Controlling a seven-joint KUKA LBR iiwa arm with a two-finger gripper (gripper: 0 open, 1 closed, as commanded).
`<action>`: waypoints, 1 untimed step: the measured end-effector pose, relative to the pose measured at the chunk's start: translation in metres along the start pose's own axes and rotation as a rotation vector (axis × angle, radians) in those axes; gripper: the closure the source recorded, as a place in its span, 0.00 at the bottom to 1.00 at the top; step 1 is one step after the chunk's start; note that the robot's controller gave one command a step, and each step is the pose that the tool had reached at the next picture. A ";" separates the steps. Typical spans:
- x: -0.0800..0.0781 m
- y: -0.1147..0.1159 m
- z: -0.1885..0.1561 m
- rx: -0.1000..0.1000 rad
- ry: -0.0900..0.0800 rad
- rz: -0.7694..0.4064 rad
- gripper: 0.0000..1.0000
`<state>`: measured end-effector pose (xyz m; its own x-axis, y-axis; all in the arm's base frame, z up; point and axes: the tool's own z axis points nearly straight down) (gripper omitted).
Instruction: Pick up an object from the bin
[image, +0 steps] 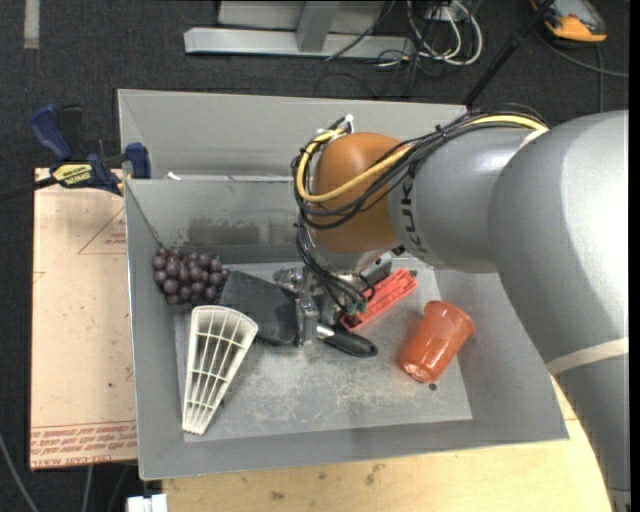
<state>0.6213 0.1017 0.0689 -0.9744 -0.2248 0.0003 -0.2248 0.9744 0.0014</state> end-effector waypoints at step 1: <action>0.000 0.000 0.000 0.000 0.000 0.000 1.00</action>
Offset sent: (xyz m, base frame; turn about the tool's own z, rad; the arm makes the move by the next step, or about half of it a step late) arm 0.0170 0.0334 0.0683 -0.1307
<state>0.6213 0.1017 0.0689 -0.9744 -0.2248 0.0003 -0.2248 0.9744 0.0015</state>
